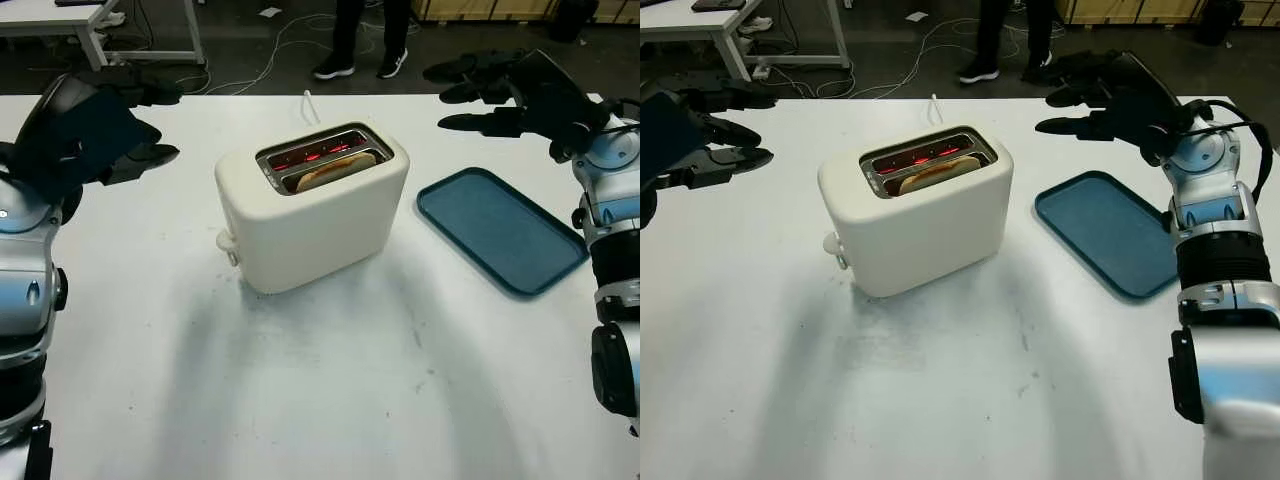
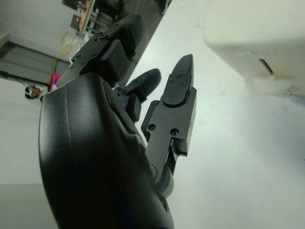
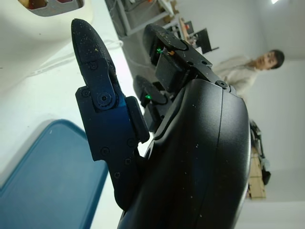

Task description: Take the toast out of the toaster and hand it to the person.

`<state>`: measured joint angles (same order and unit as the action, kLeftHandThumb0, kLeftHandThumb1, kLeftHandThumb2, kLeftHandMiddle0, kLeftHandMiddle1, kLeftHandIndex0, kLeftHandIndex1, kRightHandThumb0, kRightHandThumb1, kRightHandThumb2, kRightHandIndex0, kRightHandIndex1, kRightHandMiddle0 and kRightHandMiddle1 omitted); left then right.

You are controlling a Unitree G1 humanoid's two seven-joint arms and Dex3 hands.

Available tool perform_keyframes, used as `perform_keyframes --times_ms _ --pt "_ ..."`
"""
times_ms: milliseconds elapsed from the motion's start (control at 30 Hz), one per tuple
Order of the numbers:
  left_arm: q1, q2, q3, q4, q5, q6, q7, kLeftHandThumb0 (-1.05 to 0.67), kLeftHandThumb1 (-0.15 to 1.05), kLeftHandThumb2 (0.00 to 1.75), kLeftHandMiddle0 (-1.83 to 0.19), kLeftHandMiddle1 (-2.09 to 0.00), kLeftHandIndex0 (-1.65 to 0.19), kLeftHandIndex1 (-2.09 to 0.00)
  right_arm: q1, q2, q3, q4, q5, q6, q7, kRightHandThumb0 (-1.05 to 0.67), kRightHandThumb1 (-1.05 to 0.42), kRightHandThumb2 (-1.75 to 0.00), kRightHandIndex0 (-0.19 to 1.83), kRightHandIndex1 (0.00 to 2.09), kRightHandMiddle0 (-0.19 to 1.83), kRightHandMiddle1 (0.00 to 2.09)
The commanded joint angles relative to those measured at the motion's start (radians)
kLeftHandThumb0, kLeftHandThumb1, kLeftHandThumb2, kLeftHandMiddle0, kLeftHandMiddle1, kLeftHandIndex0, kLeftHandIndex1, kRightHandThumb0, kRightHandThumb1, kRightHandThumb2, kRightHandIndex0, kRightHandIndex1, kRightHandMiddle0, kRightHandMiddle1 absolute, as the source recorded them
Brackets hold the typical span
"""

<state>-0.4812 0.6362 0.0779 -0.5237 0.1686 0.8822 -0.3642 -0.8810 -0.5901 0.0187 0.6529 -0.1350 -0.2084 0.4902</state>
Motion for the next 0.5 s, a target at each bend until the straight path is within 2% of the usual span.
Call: perform_keyframes --times_ms 0,333,467 --pt "0.018 0.007 0.001 -0.014 0.006 0.011 0.008 -0.08 0.92 0.07 -0.34 -0.88 -0.53 -0.3 0.03 0.005 -0.012 -0.04 0.013 0.037 -0.01 -0.62 -0.86 0.0 0.61 0.27 0.68 0.01" --pt "0.067 0.003 -0.007 -0.051 0.015 0.021 0.023 -0.1 0.92 0.06 -0.37 -0.94 -0.54 -0.29 0.085 -0.002 -0.026 -0.134 0.016 0.125 -0.009 -0.6 -0.86 0.0 0.63 0.2 0.66 0.0" --pt "0.076 0.002 -0.016 -0.048 0.013 0.024 0.028 -0.12 0.92 0.07 -0.35 -0.94 -0.53 -0.29 0.093 -0.004 -0.019 -0.128 0.003 0.103 -0.014 -0.64 -0.88 -0.01 0.65 0.18 0.67 0.01"
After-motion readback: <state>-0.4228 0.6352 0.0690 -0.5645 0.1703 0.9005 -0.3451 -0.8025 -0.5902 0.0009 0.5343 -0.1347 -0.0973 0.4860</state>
